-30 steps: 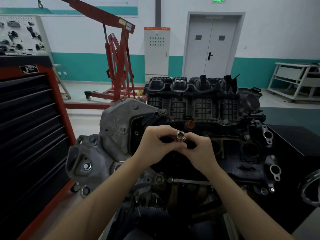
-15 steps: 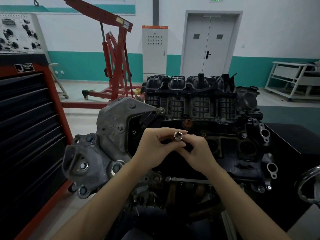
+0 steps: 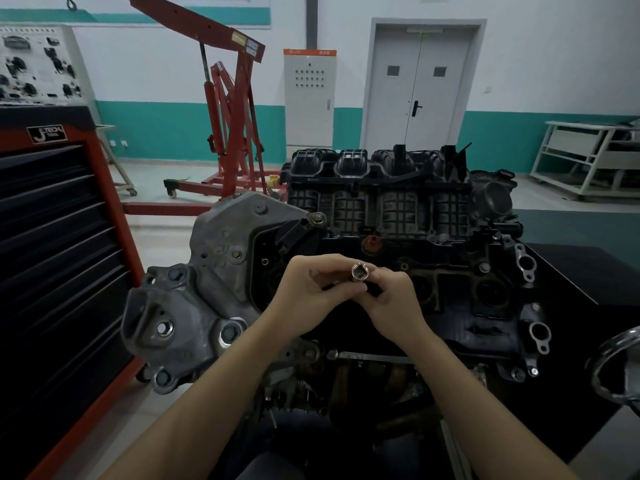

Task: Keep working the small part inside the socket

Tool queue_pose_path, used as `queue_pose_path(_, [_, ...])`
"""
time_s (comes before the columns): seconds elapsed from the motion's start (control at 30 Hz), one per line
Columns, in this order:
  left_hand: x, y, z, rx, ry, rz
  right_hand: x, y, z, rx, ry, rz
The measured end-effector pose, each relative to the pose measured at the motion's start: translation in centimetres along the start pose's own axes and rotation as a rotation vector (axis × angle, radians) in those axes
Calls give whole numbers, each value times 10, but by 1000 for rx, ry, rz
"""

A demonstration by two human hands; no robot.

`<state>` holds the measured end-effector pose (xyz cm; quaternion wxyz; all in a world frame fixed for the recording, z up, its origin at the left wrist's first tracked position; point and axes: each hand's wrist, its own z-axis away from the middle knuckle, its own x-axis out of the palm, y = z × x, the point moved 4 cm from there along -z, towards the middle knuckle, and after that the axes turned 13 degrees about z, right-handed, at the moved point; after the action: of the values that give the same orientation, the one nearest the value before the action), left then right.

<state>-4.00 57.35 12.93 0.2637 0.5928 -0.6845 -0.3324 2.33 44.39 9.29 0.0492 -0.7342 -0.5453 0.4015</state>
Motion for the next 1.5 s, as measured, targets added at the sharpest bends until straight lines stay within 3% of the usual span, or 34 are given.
queue_pose_path(0.2, [-1, 4, 2, 90, 143, -226, -2, -1, -2, 29, 8, -47])
queue_pose_path(0.3, [1, 4, 1, 34, 103, -75, -3, -5, -2, -48, -23, 14])
queue_pose_path(0.4, [3, 5, 0, -5, -1, 34, -3, -3, -1, -12, 12, 5])
queue_pose_path(0.57, [2, 10, 1, 109, 146, -272, -2, -1, -2, 71, 30, -81])
queue_pose_path(0.7, [4, 9, 2, 56, 125, -145, -3, -6, -1, -45, -4, -9])
queue_pose_path(0.8, [5, 7, 3, 19, 63, -31, -2, -3, -1, -18, -26, -15])
queue_pose_path(0.97, [4, 8, 5, 51, 214, -236, 0, 1, -2, 56, 24, -45])
queue_pose_path(1.1, [4, 8, 4, 20, 192, -84, -2, -6, -1, -36, -17, 3])
queue_pose_path(1.2, [4, 9, 4, -2, 106, 28, -2, -3, 0, 15, 0, 3])
queue_pose_path(1.37, [3, 12, 6, 123, 213, -172, -1, -2, -1, 40, 46, 5])
queue_pose_path(1.5, [4, 9, 7, 56, 198, -47, -3, -5, 0, -17, 3, 31])
